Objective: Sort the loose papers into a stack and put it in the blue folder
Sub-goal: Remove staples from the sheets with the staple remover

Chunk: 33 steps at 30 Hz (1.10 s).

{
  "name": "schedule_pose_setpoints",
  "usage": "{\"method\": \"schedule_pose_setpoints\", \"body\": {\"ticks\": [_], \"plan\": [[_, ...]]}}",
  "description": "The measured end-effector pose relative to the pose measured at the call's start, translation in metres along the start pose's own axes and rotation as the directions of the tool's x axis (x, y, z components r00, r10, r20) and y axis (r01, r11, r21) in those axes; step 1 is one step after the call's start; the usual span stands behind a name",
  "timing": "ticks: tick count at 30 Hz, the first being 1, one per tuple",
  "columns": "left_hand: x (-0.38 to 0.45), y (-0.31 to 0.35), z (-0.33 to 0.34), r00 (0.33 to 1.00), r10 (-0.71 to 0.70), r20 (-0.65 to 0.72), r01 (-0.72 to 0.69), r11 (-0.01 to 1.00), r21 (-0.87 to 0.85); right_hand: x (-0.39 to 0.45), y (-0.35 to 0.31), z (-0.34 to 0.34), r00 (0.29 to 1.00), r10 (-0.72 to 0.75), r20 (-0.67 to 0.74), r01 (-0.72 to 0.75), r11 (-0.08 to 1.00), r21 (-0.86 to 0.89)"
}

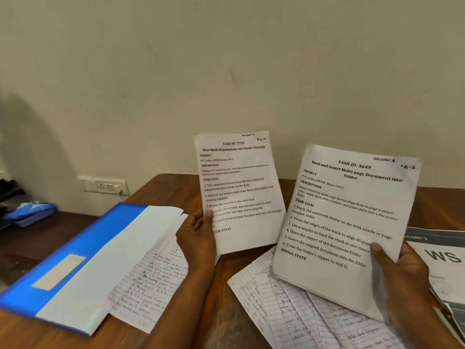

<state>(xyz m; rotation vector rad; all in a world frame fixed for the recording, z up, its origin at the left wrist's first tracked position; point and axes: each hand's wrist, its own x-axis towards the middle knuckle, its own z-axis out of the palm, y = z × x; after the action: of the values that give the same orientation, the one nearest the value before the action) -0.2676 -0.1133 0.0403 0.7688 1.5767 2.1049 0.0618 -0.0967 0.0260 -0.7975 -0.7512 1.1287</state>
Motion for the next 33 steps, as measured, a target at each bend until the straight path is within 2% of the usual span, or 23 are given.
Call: {"method": "schedule_pose_setpoints", "body": {"ticks": [2,7,16,24,33], "plan": [[0.001,0.001,-0.001,0.999,-0.045,-0.017,0.044,0.997,-0.066,0.000,0.000,0.000,1.000,-0.003,-0.016,0.003,1.000,-0.001],[0.000,-0.001,0.001,0.997,-0.079,0.013,0.080,0.992,-0.101,0.004,-0.002,0.000,0.996,-0.003,-0.095,0.000,0.999,-0.038],[-0.006,-0.018,0.010,0.962,-0.170,0.214,0.185,0.981,-0.053,0.004,-0.022,-0.004,0.992,0.031,-0.125,-0.033,0.999,-0.012],[-0.020,-0.019,0.019,0.924,-0.208,0.322,0.228,0.973,-0.025,0.010,-0.015,-0.011,0.987,0.036,-0.159,-0.039,0.999,-0.019],[-0.022,-0.019,0.020,0.915,-0.228,0.332,0.249,0.968,-0.023,0.011,-0.016,-0.010,0.983,0.038,-0.178,-0.042,0.999,-0.017]]}}
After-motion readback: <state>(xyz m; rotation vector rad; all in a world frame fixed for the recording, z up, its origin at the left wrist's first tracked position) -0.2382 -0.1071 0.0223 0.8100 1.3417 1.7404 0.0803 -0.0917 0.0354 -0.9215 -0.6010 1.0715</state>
